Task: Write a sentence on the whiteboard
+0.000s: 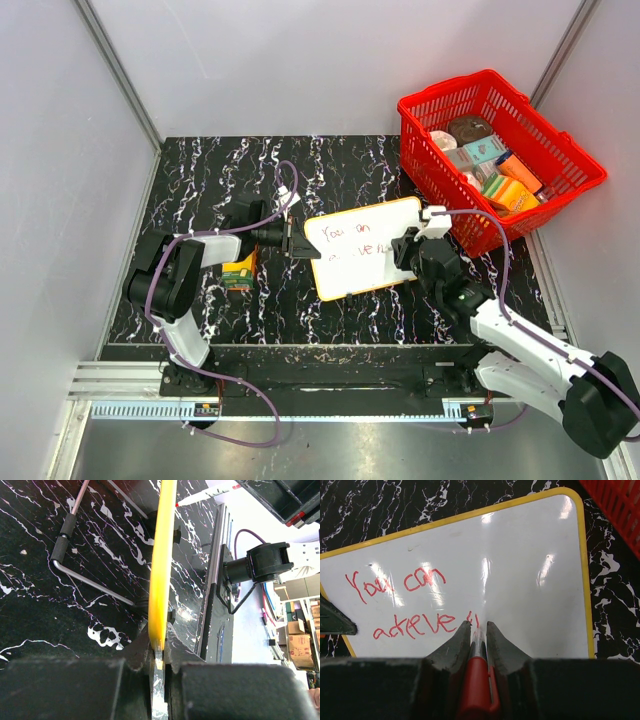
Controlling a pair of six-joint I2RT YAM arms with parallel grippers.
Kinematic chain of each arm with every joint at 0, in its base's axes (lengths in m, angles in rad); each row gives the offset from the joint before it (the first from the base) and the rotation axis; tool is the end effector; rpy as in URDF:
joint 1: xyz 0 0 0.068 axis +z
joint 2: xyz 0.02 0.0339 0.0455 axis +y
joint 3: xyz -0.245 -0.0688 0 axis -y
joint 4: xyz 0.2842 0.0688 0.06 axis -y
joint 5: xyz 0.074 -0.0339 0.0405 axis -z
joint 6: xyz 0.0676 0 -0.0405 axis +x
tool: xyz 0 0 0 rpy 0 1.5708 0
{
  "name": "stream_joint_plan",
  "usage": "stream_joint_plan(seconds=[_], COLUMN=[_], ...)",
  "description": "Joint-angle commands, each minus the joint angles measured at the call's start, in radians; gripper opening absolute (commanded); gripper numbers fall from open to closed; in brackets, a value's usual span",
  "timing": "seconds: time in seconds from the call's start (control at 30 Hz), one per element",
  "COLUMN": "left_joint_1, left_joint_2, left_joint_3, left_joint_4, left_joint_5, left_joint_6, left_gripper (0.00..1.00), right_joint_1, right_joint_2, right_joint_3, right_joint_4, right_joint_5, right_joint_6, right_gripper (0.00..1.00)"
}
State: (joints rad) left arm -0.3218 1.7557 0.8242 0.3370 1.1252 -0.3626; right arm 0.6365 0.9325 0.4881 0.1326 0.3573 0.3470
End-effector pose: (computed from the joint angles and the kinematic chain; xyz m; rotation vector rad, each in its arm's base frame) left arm 0.3300 -0.1743 0.1043 0.6511 2.0847 -1.5992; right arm 0.2450 0.1516 0.2001 -0.0262 1.8763 0.3437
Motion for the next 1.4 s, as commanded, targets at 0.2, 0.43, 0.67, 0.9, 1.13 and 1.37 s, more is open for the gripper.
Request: stream_joint_plan(seconds=[0.2, 0.43, 0.67, 0.9, 1.13, 1.37], left_joint_1=[-0.017, -0.017, -0.017, -0.017, -0.017, -0.017], left_joint_2=[-0.035, -0.033, -0.035, -0.035, -0.035, -0.038], left_joint_3=[0.016, 0.018, 0.016, 0.018, 0.018, 0.016], left_joint_4=[-0.019, -0.019, -0.019, -0.019, -0.023, -0.026], left_joint_5=[-0.002, -0.002, -0.004, -0.002, -0.004, -0.004], left_joint_6=[0.044, 0.044, 0.045, 0.045, 0.047, 0.048], left_gripper=[0.0, 0.0, 0.0, 0.0, 0.0, 0.0], right_joint_1=[-0.004, -0.005, -0.004, -0.004, -0.004, -0.004], right_joint_2=[0.026, 0.029, 0.029, 0.011, -0.018, -0.02], right_joint_3=[0.072, 0.078, 0.07, 0.052, 0.027, 0.012], right_joint_4=[0.048, 0.058, 0.056, 0.027, -0.007, -0.014], right_joint_5=[0.058, 0.083, 0.101, 0.089, 0.066, 0.035], right_joint_6=[-0.019, -0.022, -0.022, -0.019, -0.009, 0.0], right_gripper=[0.0, 0.0, 0.0, 0.0, 0.0, 0.0])
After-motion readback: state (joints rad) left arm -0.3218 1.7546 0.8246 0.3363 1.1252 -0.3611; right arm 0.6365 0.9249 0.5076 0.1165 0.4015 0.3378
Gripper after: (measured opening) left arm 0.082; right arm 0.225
